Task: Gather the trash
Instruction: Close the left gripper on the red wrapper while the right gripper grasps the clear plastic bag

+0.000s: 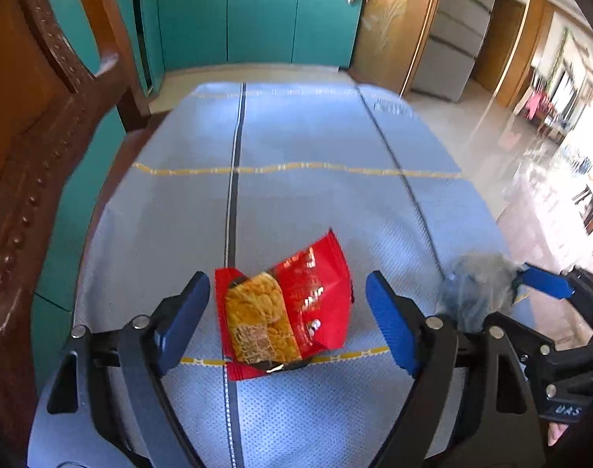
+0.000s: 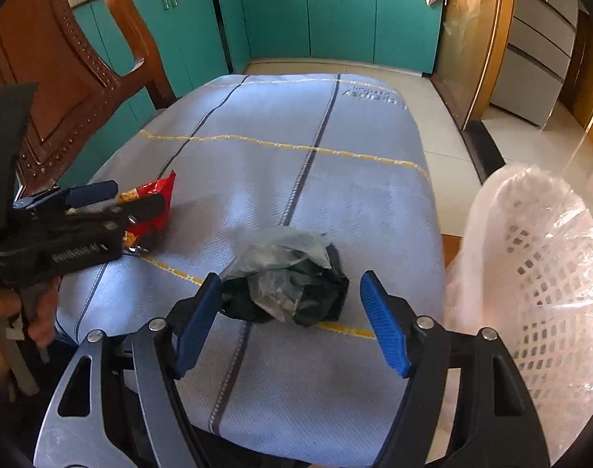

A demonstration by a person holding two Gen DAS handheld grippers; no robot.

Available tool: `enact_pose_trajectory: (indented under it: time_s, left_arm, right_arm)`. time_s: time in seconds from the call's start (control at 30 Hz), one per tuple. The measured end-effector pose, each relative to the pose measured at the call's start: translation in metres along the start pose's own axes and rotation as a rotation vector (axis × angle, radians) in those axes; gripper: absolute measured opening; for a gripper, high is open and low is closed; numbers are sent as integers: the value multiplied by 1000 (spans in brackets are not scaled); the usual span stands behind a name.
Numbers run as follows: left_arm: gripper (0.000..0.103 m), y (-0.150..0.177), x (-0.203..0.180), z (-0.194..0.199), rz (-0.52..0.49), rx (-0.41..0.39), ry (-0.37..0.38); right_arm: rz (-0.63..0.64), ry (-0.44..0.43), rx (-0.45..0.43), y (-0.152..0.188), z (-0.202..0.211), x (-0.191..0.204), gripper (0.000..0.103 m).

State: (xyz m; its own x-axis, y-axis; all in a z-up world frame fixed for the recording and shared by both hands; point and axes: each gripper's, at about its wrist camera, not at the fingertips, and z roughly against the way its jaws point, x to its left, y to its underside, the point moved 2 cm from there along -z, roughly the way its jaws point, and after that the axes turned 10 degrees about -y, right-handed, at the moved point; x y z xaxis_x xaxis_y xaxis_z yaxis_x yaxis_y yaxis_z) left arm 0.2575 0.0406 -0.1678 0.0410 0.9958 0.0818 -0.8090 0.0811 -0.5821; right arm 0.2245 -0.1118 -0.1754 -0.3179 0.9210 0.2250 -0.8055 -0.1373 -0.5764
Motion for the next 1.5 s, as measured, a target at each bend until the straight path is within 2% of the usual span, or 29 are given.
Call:
enact_pose_trajectory:
  time_s: [0.13,0.23,0.3,0.43,0.47,0.6,0.67,0.77,0.83,1.0,1.1,1.27,1.5]
  left_arm:
    - [83,5,-4,-11,-38,49,-34]
    - [83,5,0,-13,-23,56,-36]
    - [83,6,3,-14,-12,62,-36]
    - [83,7,4,-17,-9,73,-41]
    - [83,7,3,-17,-10,74,-41]
    - [82,6,0,-20,-19,80,-43]
    - [72,7,-1,-20,-24,79,-42]
    - [66,7,-1,-20,-18,78,-35]
    - [58,7,-2,-21,-21,80,-35]
    - [53,7,0,-18,-16,68,-41]
    - [52,6,0,-14,-18,45,-45]
    - [52,0,-4,10,-30,-88,-39]
    - [52,-3,-4,28,-21,-180,-77]
  right_arm:
    - [38,24,-15,-2,-3,7,72]
    - [48,9,-13,-3,-6,9,71]
    - [49,-1,-10,-2,-9,10,65]
    - [50,-9,-10,-1,-13,11,61]
    - [49,-13,-7,0,-13,11,52]
    - [46,-12,-1,4,-16,11,50]
    - [48,-8,-4,4,-16,12,50]
    - [56,-3,-2,5,-15,13,49]
    - [55,-3,-2,5,-16,13,50]
    - [53,2,-6,5,-15,15,49]
    - [65,17,-17,5,-12,17,49]
    - [99,57,-56,0,1,24,49]
    - [129,105,-105,-5,22,27,49]
